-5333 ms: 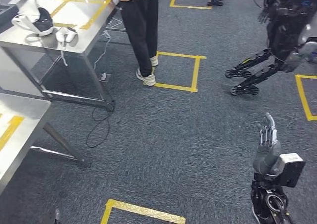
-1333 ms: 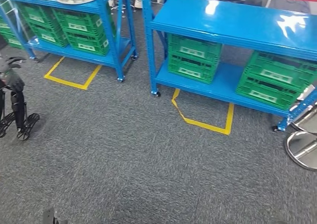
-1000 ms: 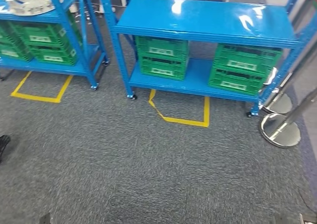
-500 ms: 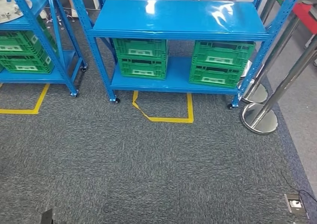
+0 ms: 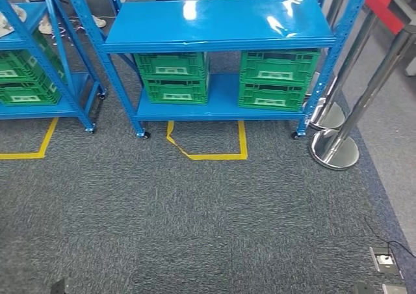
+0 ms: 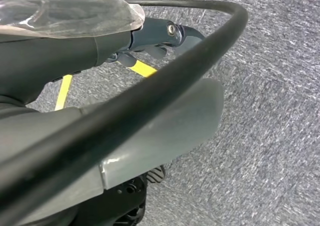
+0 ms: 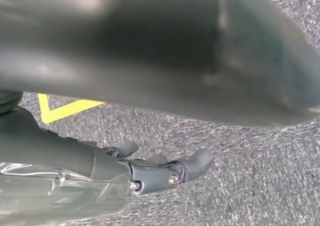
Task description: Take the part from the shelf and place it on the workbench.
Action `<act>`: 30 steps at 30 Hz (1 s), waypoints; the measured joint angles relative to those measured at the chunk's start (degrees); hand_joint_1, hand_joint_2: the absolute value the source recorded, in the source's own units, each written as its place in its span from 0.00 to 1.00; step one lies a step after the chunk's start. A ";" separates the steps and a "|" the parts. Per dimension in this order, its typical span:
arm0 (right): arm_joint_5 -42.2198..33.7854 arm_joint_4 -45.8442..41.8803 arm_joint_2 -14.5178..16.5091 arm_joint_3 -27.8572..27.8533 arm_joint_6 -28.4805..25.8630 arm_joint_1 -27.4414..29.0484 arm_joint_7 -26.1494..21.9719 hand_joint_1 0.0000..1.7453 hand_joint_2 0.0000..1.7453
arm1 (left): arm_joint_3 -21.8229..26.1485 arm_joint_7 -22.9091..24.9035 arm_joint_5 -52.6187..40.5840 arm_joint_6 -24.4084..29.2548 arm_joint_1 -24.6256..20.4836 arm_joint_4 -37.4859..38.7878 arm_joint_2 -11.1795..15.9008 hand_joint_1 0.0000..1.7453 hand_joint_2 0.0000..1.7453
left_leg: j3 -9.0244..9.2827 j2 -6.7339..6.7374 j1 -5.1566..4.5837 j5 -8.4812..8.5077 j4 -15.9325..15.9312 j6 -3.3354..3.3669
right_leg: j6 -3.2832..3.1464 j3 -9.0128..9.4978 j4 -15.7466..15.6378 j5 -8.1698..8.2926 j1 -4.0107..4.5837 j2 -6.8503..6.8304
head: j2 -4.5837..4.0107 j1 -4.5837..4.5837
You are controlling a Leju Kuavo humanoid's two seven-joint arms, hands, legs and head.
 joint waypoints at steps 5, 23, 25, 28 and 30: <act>0.00 0.00 0.00 0.03 -0.20 0.01 0.00 0.00 0.00 | 0.00 0.05 -0.08 -0.06 -0.13 0.00 0.08 0.00 0.00 | 0.76 0.03 0.33 0.32 -2.25 0.46 | 0.85 -0.08 0.87 0.66 0.07 0.01 | -0.01 -0.55; -0.26 0.14 0.19 0.34 -0.57 0.13 0.10 0.00 0.00 | 0.00 0.23 -0.41 -0.22 -0.21 0.02 0.10 0.00 0.00 | -4.07 -1.58 1.28 -4.35 10.97 -3.43 | -1.34 0.06 1.52 -1.46 -0.30 0.72 | 0.00 0.61; -0.27 0.13 0.19 0.37 -0.63 0.04 0.10 0.00 0.00 | 0.00 0.23 -0.42 -0.26 -0.11 0.02 0.10 0.00 0.00 | -9.76 -1.89 0.83 -6.66 18.25 -3.03 | -1.93 0.62 1.46 -2.04 0.16 1.05 | 0.00 -0.10; -0.34 0.13 0.22 0.42 -0.70 0.07 0.11 0.00 0.00 | -0.01 0.23 -0.40 -0.26 0.23 0.03 0.14 0.00 0.00 | -11.81 -2.15 -0.50 -3.18 15.60 -1.36 | -2.33 2.07 1.38 -3.21 0.74 1.73 | 0.00 -0.59; -0.42 0.13 0.34 0.44 -0.74 0.08 0.09 0.00 0.00 | -0.01 0.23 -0.40 -0.25 0.32 0.05 0.37 0.00 0.00 | -9.69 -2.41 -1.87 1.80 7.71 0.40 | -2.31 2.88 1.21 -4.04 0.90 2.17 | 0.00 -0.87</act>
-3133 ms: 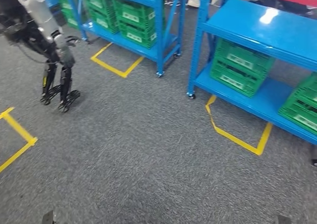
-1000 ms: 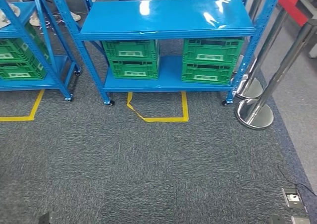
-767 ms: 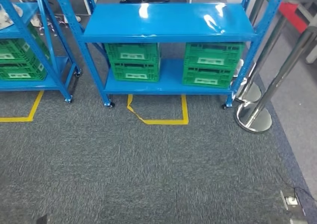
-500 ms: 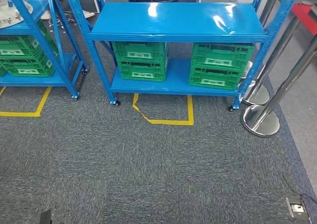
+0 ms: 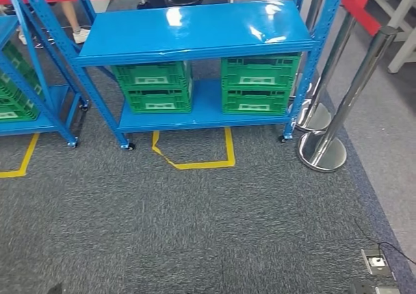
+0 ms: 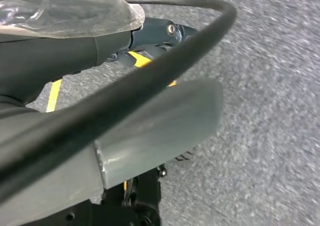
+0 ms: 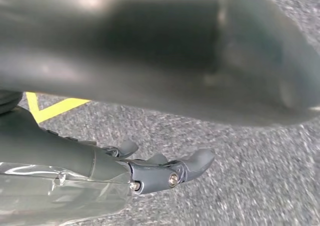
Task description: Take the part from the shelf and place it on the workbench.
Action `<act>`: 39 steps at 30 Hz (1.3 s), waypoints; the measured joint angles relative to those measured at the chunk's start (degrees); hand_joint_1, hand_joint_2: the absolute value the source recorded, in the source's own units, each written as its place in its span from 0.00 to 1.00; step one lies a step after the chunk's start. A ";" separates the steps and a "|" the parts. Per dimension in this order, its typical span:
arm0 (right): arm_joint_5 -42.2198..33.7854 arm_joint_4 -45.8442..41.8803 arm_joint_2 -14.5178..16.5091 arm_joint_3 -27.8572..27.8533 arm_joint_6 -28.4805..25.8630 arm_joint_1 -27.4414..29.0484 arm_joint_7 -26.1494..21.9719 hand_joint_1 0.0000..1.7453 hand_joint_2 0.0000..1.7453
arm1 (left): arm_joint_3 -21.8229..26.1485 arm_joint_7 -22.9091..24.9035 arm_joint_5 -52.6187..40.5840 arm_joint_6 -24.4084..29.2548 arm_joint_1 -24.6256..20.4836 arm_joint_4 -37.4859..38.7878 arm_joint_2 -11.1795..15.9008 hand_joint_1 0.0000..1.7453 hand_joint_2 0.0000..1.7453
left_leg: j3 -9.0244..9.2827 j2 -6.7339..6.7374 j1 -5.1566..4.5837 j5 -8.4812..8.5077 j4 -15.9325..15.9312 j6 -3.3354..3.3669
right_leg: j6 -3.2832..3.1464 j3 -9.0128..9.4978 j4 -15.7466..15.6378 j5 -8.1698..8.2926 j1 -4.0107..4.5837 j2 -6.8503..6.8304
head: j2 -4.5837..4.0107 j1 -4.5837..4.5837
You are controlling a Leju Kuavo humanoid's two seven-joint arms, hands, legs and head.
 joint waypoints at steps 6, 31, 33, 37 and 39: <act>-0.08 -0.01 0.35 0.07 -0.08 -0.01 -0.09 0.00 0.00 | -0.01 0.03 0.01 0.16 -0.01 0.02 0.48 0.00 0.00 | 5.23 -0.46 -0.39 1.09 -7.79 2.06 | 1.40 2.84 -0.10 -0.46 0.24 -0.04 | -0.01 -0.10; -0.23 0.24 0.29 0.11 1.01 -0.13 -0.76 0.00 0.00 | -0.01 -0.13 0.31 0.41 -0.47 0.10 -0.08 0.00 0.00 | 12.16 -0.18 1.12 -4.01 -8.55 -0.89 | 1.01 -4.84 0.17 4.06 -0.20 -1.40 | 0.00 0.87; -0.23 0.24 0.28 0.12 1.02 -0.12 -0.90 0.00 0.00 | -0.01 -0.14 0.34 0.43 -0.45 0.11 -0.08 0.00 0.00 | 12.14 -0.17 1.12 -3.92 -8.56 -1.07 | 0.91 -4.84 0.17 4.13 -0.20 -1.41 | 0.00 0.88; -0.20 0.24 0.28 0.13 1.02 -0.12 -1.06 0.00 0.00 | -0.01 -0.15 0.35 0.44 -0.44 0.12 -0.08 0.00 0.00 | 12.13 -0.16 1.10 -3.83 -8.55 -1.21 | 0.85 -4.83 0.16 4.28 -0.24 -1.41 | 0.00 0.97; 0.05 0.24 0.28 0.18 1.03 -0.12 -1.27 0.00 0.00 | -0.01 -0.16 0.42 0.52 -0.43 0.11 -0.08 0.00 0.00 | 12.13 -0.16 1.08 -3.80 -8.54 -1.23 | 0.87 -4.82 0.15 4.34 -0.29 -1.41 | 0.00 1.00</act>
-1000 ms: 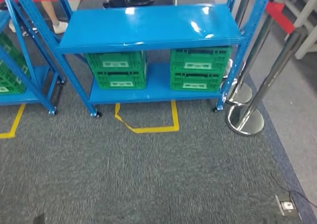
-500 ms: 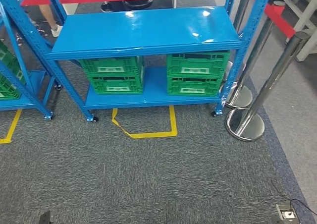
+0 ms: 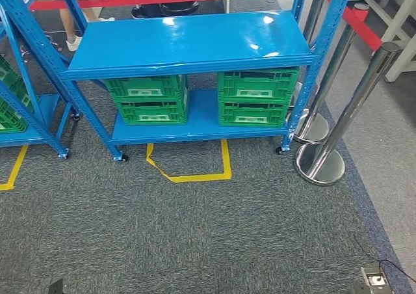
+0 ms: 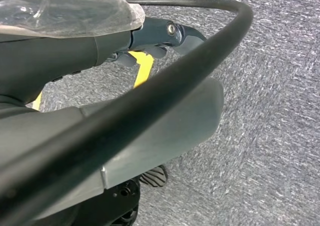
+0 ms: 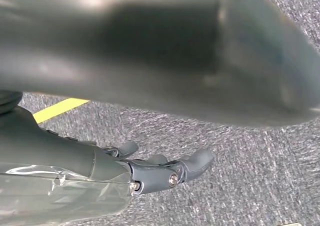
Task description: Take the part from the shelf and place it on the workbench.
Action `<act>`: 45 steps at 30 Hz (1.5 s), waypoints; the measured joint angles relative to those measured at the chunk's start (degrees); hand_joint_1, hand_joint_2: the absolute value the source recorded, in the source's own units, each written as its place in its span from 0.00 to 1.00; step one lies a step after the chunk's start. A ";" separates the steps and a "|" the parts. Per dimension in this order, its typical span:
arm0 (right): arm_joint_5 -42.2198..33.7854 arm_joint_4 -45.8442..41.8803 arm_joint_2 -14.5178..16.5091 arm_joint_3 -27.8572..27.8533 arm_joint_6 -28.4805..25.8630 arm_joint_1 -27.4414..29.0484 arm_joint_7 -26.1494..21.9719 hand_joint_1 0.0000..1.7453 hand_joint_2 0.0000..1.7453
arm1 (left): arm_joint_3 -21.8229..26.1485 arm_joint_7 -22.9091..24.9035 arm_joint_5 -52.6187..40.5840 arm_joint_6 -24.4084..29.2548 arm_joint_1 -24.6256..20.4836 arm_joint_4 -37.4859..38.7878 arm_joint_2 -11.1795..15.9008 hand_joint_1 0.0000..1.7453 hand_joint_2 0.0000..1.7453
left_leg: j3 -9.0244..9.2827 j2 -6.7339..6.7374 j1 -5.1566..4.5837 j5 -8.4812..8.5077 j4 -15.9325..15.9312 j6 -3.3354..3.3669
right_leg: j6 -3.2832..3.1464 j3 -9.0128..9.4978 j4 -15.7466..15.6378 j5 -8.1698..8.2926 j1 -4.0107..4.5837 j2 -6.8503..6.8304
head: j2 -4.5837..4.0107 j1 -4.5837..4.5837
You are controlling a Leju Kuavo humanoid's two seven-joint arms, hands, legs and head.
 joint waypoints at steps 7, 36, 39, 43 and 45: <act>0.98 0.00 0.02 0.80 0.38 -0.01 -0.42 0.00 0.00 | 0.00 -0.05 0.48 0.40 0.03 0.00 0.00 0.00 0.00 | -0.26 -0.06 -0.25 -0.15 0.64 0.58 | 0.48 -0.01 -0.28 0.29 -0.31 -0.03 | -0.01 -0.15; 0.79 0.00 -0.07 1.88 0.60 -0.05 -0.31 0.00 0.00 | 0.00 -0.26 0.50 0.43 0.17 0.05 -0.20 0.00 0.00 | -6.76 0.17 0.10 0.33 8.10 0.68 | -0.50 0.60 0.59 -1.29 0.30 -0.63 | -0.01 -1.34; 0.78 0.00 -0.07 2.05 0.61 -0.05 -0.31 0.00 0.00 | 0.00 -0.27 0.43 0.42 -0.13 0.04 -0.01 0.00 0.00 | -4.69 0.85 -0.70 1.61 2.47 1.25 | -0.17 0.50 0.48 -1.38 0.46 -0.96 | -0.01 -1.31; 0.78 -0.02 -0.08 2.27 0.61 -0.03 -0.33 0.00 0.00 | 0.00 -0.28 0.44 0.41 -0.01 0.04 0.01 0.00 0.00 | -4.12 0.55 -0.13 2.43 1.10 1.69 | 0.80 -0.68 3.03 -3.36 0.34 -0.88 | 0.00 -0.92; 0.76 -0.02 -0.10 2.31 0.60 0.01 -0.35 0.00 0.00 | 0.00 -0.28 0.43 0.41 0.02 0.04 -0.01 0.00 0.00 | -3.96 0.46 -0.04 2.55 0.90 1.87 | 1.21 -3.83 10.30 -7.26 0.27 -0.61 | 0.00 -0.10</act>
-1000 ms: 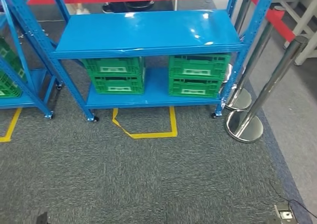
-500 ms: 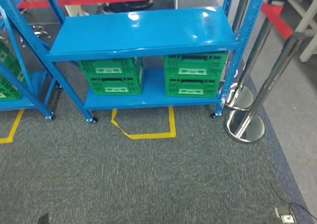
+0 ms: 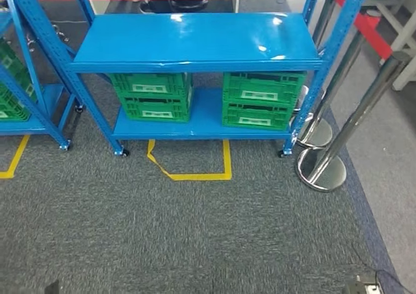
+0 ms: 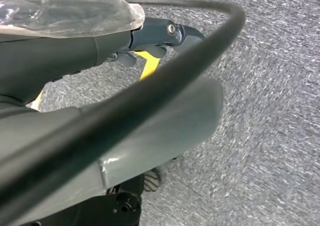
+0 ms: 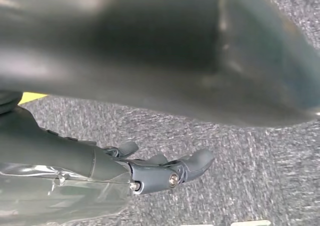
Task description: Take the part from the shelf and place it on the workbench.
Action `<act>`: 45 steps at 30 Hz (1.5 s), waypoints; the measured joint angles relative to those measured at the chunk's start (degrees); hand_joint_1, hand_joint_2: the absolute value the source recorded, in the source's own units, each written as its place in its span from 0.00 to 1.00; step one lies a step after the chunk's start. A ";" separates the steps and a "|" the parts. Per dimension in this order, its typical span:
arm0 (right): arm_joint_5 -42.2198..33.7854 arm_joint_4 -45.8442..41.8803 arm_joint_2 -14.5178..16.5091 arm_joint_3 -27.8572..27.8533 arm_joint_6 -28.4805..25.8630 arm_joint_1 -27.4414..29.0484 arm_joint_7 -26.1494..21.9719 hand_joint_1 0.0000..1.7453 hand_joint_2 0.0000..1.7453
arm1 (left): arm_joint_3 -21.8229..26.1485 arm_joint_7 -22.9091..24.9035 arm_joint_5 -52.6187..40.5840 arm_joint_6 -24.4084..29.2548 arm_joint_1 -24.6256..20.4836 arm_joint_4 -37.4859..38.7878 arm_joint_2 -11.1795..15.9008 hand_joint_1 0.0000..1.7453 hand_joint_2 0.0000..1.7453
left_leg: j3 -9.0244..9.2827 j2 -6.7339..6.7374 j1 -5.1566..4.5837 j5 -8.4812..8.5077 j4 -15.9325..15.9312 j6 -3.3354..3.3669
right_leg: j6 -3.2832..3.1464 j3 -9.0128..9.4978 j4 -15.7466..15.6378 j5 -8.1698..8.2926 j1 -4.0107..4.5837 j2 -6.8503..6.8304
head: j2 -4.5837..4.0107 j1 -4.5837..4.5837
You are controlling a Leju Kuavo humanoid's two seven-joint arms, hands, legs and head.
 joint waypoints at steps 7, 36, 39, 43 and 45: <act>-1.13 0.02 -0.13 0.08 -0.73 0.04 -0.81 0.00 0.00 | 0.00 0.00 0.01 0.02 0.12 0.00 -0.19 0.00 0.75 | 0.88 -0.49 -0.10 -0.71 0.31 -0.52 | 0.21 3.86 -7.72 5.53 -0.29 0.19 | 0.00 1.98; 3.06 -1.52 1.51 0.09 0.67 3.16 4.61 0.00 0.00 | 7.03 4.31 -22.14 -1.44 3.88 -1.37 -2.78 0.00 0.00 | 0.74 -0.61 0.03 -0.65 0.19 -1.61 | -1.36 5.62 -10.90 5.68 0.18 0.22 | 0.00 0.54; 4.08 -2.05 1.97 0.08 1.23 3.93 5.90 0.00 0.00 | 9.09 5.35 -27.04 -1.94 4.79 -1.85 -3.45 0.00 0.00 | 0.75 -0.61 0.03 -0.66 0.19 -1.60 | -1.36 5.63 -10.95 5.68 0.18 0.22 | -0.01 0.56; 5.57 -2.90 2.66 0.07 2.02 5.09 7.81 0.00 0.00 | 12.60 6.98 -34.22 -2.69 6.12 -2.64 -4.44 0.00 0.00 | 0.77 -0.61 0.03 -0.68 0.19 -1.58 | -1.36 5.64 -10.99 5.68 0.18 0.22 | -0.01 0.60; 6.29 -3.45 3.06 0.01 2.36 5.75 8.71 0.00 0.00 | 14.55 7.76 -37.68 -3.03 6.85 -3.13 -4.96 0.00 0.00 | 0.77 -0.61 0.03 -0.69 0.19 -1.58 | -1.36 5.64 -10.99 5.68 0.18 0.22 | -0.01 0.60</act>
